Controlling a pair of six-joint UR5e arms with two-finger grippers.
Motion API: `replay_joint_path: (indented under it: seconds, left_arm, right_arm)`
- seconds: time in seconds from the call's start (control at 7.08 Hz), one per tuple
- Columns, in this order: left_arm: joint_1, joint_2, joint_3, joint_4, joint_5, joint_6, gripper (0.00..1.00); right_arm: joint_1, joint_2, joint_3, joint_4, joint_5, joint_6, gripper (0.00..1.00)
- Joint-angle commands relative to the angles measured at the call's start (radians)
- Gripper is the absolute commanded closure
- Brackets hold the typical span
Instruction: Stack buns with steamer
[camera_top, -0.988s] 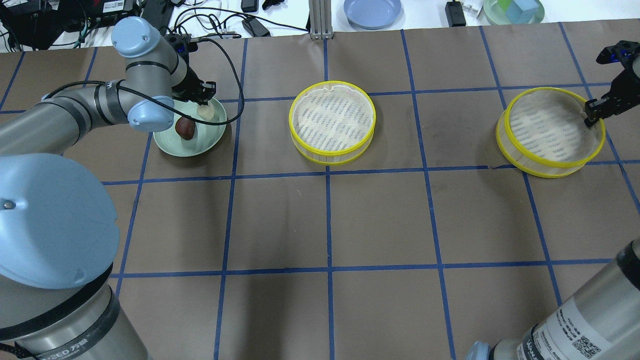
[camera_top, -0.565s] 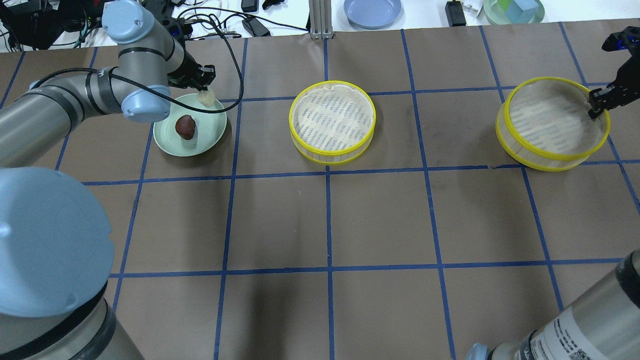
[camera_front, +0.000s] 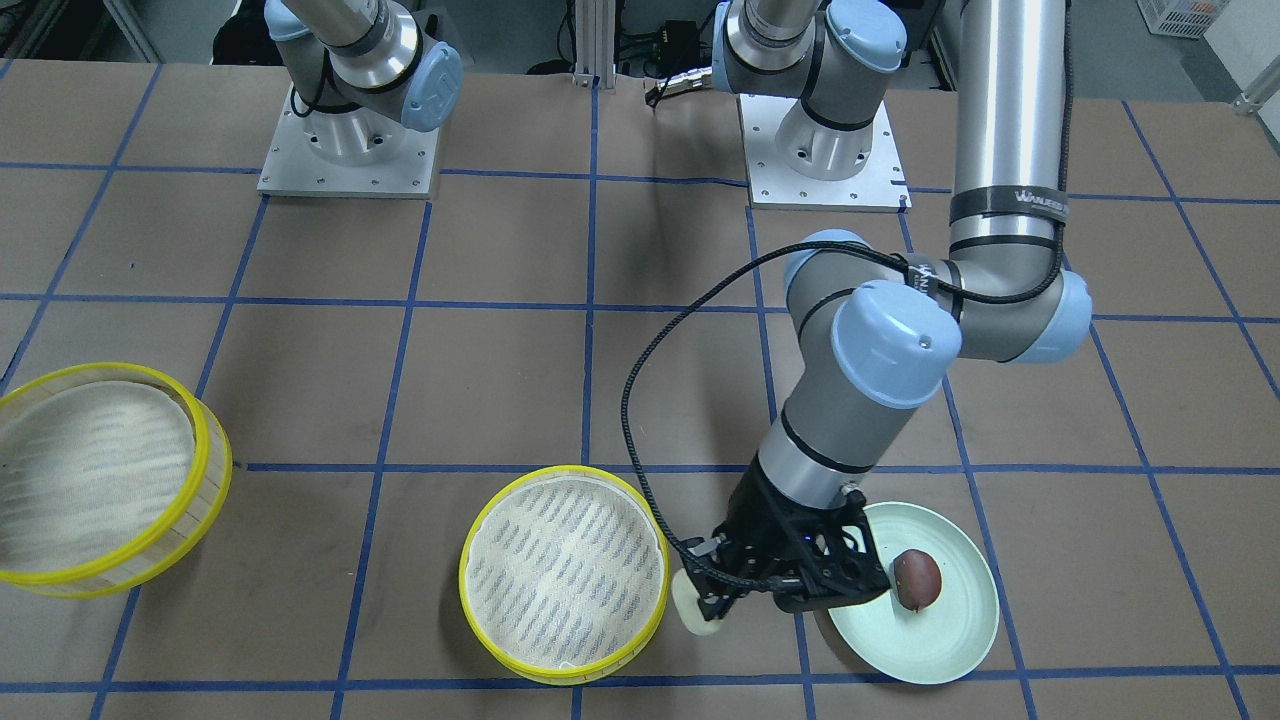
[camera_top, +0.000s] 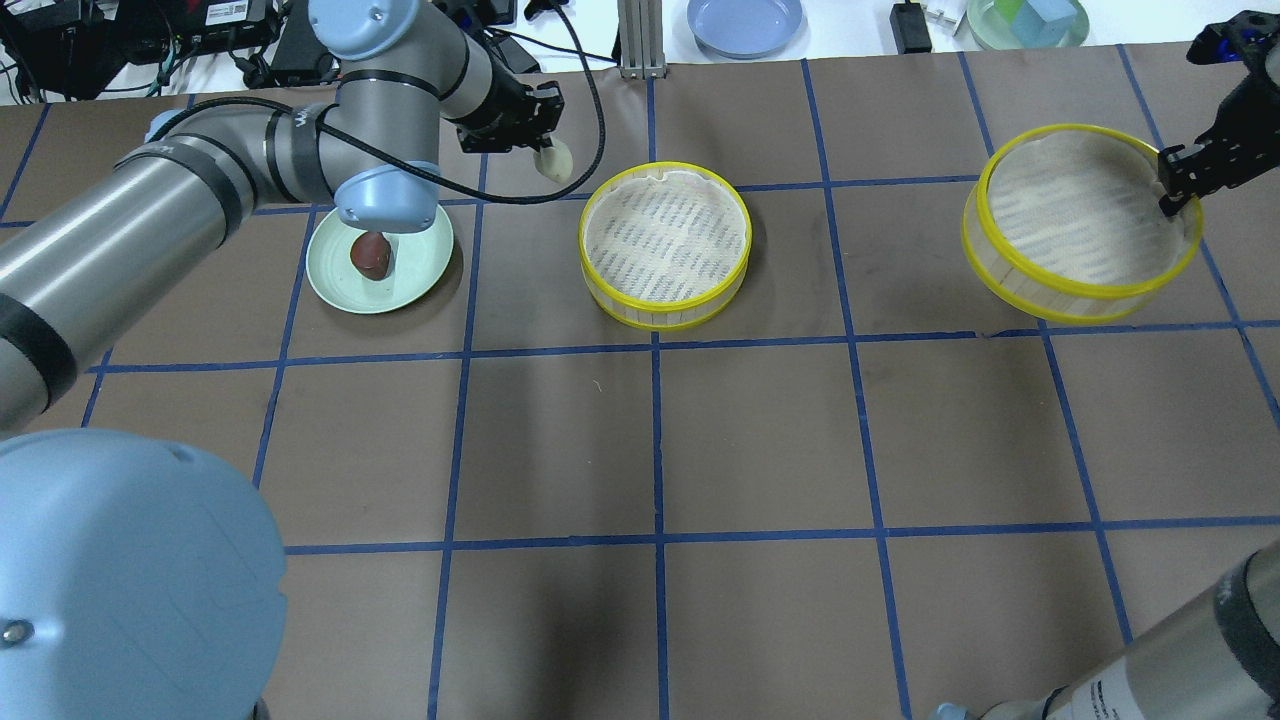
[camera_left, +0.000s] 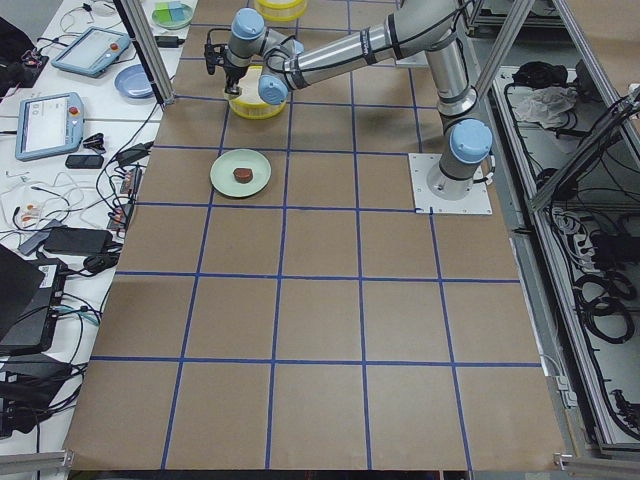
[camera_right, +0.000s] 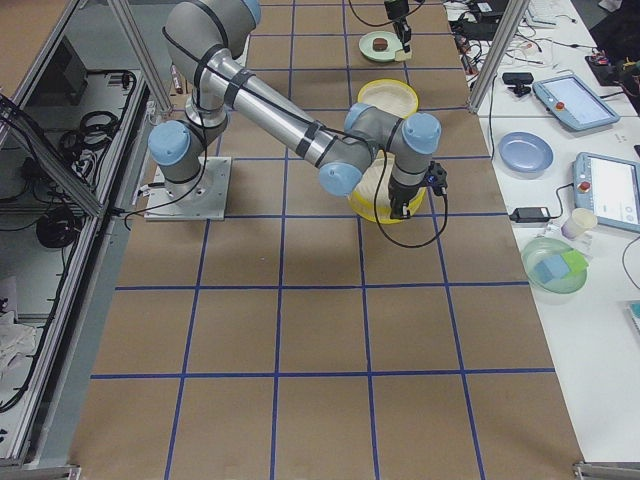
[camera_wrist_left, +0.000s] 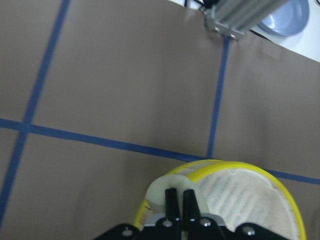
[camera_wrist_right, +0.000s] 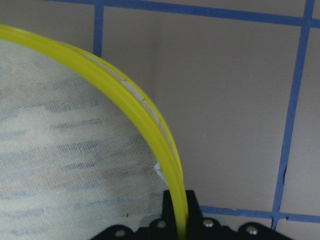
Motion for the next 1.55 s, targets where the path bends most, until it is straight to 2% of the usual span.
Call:
replay_joint_path:
  seconds: [0.0, 0.14, 0.28, 0.42, 0.56, 0.85, 0.99, 1.13, 1.27, 1.41]
  left_arm:
    - [-0.055, -0.017, -0.051, -0.003, -0.111, -0.052, 1.0]
    - [-0.062, -0.027, -0.097, -0.003, -0.108, -0.051, 0.97]
    - [-0.062, -0.032, -0.113, -0.003, -0.107, -0.037, 0.78]
    - [-0.062, -0.037, -0.115, -0.003, -0.11, -0.046, 0.23]
    - [-0.062, -0.037, -0.112, -0.002, -0.11, -0.048, 0.0]
    - [-0.062, -0.034, -0.096, -0.005, -0.103, -0.048, 0.0]
    - [-0.061, -0.003, -0.07, -0.046, -0.04, -0.037, 0.0]
    - [-0.053, 0.02, -0.006, -0.178, 0.052, 0.009, 0.0]
    - [-0.023, 0.038, 0.031, -0.265, 0.146, 0.131, 0.0]
    - [0.047, 0.061, 0.031, -0.308, 0.168, 0.223, 0.0]
  right_arm:
    - [0.066, -0.078, 0.002, 0.089, -0.003, 0.099, 1.0]
    - [0.077, -0.107, 0.003, 0.105, -0.001, 0.133, 1.0]
    - [0.115, -0.12, 0.002, 0.128, -0.001, 0.196, 1.0]
    - [0.148, -0.124, 0.002, 0.128, -0.001, 0.242, 1.0]
    - [0.171, -0.13, 0.003, 0.132, -0.001, 0.29, 1.0]
    - [0.247, -0.132, 0.003, 0.134, 0.0, 0.415, 1.0]
    - [0.283, -0.132, 0.002, 0.131, 0.0, 0.47, 1.0]
    - [0.339, -0.131, 0.002, 0.122, 0.0, 0.548, 1.0]
    - [0.401, -0.124, 0.002, 0.116, 0.002, 0.639, 1.0]
    - [0.445, -0.117, 0.003, 0.096, 0.012, 0.723, 1.0]
